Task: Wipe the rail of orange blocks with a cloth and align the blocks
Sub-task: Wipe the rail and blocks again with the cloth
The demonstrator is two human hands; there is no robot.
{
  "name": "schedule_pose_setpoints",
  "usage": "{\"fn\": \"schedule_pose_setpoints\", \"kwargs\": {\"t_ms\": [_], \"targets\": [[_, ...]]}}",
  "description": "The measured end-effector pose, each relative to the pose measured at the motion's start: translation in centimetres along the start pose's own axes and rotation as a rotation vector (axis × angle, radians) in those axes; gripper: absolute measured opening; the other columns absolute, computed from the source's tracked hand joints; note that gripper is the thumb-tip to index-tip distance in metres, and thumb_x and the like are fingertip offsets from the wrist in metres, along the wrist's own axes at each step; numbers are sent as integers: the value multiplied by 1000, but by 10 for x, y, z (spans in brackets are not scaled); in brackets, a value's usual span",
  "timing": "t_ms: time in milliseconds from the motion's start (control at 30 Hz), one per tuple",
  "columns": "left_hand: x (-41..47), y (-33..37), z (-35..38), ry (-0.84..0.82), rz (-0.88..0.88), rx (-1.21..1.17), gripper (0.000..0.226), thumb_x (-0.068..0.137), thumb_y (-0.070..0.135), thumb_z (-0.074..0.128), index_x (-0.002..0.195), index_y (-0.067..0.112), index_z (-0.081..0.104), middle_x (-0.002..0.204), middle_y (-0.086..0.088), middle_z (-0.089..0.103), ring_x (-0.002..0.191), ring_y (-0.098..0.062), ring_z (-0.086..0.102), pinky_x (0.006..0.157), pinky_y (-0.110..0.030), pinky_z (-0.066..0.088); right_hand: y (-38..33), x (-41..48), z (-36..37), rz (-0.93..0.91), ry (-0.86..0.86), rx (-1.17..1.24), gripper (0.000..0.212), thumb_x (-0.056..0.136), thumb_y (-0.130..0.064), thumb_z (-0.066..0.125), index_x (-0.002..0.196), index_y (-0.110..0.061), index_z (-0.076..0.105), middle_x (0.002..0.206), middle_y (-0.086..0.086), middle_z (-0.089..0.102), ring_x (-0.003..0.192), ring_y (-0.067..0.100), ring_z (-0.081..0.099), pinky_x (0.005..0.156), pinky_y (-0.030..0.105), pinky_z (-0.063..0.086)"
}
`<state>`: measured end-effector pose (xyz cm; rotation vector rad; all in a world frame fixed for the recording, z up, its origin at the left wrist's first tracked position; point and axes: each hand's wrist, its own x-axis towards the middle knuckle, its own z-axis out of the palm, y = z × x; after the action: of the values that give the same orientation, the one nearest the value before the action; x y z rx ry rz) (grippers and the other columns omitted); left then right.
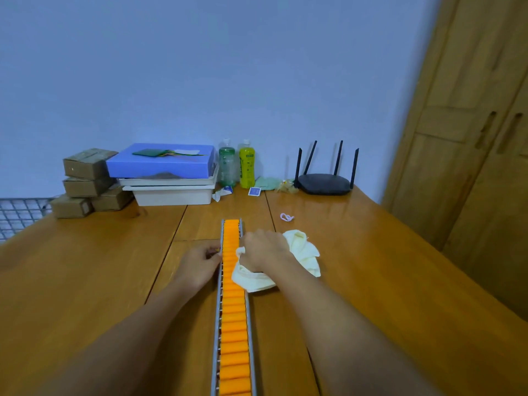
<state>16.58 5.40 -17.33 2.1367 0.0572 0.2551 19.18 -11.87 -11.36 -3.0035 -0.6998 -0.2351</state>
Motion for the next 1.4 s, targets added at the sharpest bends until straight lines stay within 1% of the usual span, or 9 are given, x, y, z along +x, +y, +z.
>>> {"fn": "schedule_pose_setpoints", "kwargs": {"t_ms": [100, 200, 367, 533, 700, 833, 967, 1267, 1400], "targets": [[-12, 4, 3, 86, -38, 80, 26, 99, 28, 61, 123, 21, 71, 111, 4, 74, 91, -4, 64, 71, -21, 46, -2, -8, -2, -2, -3, 4, 23, 92, -35, 62, 106, -19, 69, 103, 6, 68, 93, 31, 64, 71, 37, 47], [-25, 6, 3, 93, -67, 106, 29, 99, 29, 60, 126, 20, 69, 112, -1, 73, 92, -9, 65, 72, -24, 48, -4, -17, -3, -8, 1, 4, 23, 91, -34, 62, 107, -18, 69, 103, 6, 68, 94, 31, 64, 72, 36, 46], [-46, 12, 5, 91, -70, 100, 31, 101, 23, 59, 131, 18, 66, 95, 8, 67, 80, -3, 60, 63, -18, 42, -10, -35, -7, -12, 14, -9, 21, 91, -33, 62, 103, -18, 71, 99, 5, 68, 91, 30, 64, 68, 34, 46], [-68, 16, 3, 83, -87, 103, 35, 99, 22, 61, 134, 16, 64, 124, -7, 70, 100, -13, 62, 78, -24, 46, -17, -52, -10, 2, 17, -1, 16, 90, -31, 62, 97, -17, 67, 98, 5, 67, 88, 30, 62, 68, 34, 47], [-88, 17, -3, 77, -105, 84, 28, 97, 22, 64, 124, 16, 71, 119, -1, 72, 107, -15, 64, 85, -26, 48, -21, -68, -10, 17, 8, 7, 18, 90, -31, 62, 100, -18, 69, 97, 4, 67, 84, 28, 61, 70, 36, 51], [-103, 19, -6, 74, -98, 92, 17, 96, 21, 67, 110, 18, 75, 102, 5, 72, 100, -10, 66, 71, -16, 42, -24, -80, -11, 22, 7, 12, 21, 90, -31, 62, 105, -19, 69, 98, 4, 68, 85, 28, 62, 68, 35, 49], [-117, 23, -7, 88, -85, 109, 17, 95, 20, 68, 110, 17, 76, 97, 7, 71, 95, -9, 65, 70, -16, 43, -28, -96, -14, 22, -2, 5, 22, 90, -30, 61, 107, -19, 70, 96, 3, 66, 80, 26, 58, 66, 34, 47], [-145, 33, -4, 92, -74, 154, 29, 98, 21, 63, 124, 12, 72, 119, -4, 74, 102, -14, 65, 83, -25, 46, -39, -130, -20, 41, 9, -10, 22, 90, -32, 62, 105, -19, 71, 97, 4, 68, 80, 27, 60, 67, 35, 49], [-158, 36, -3, 85, -75, 159, 31, 99, 20, 61, 127, 11, 69, 121, -5, 73, 94, -10, 61, 78, -22, 43, -44, -142, -22, 42, 11, -6, 18, 89, -32, 63, 100, -18, 70, 92, 4, 66, 79, 27, 59, 67, 34, 49]]}}
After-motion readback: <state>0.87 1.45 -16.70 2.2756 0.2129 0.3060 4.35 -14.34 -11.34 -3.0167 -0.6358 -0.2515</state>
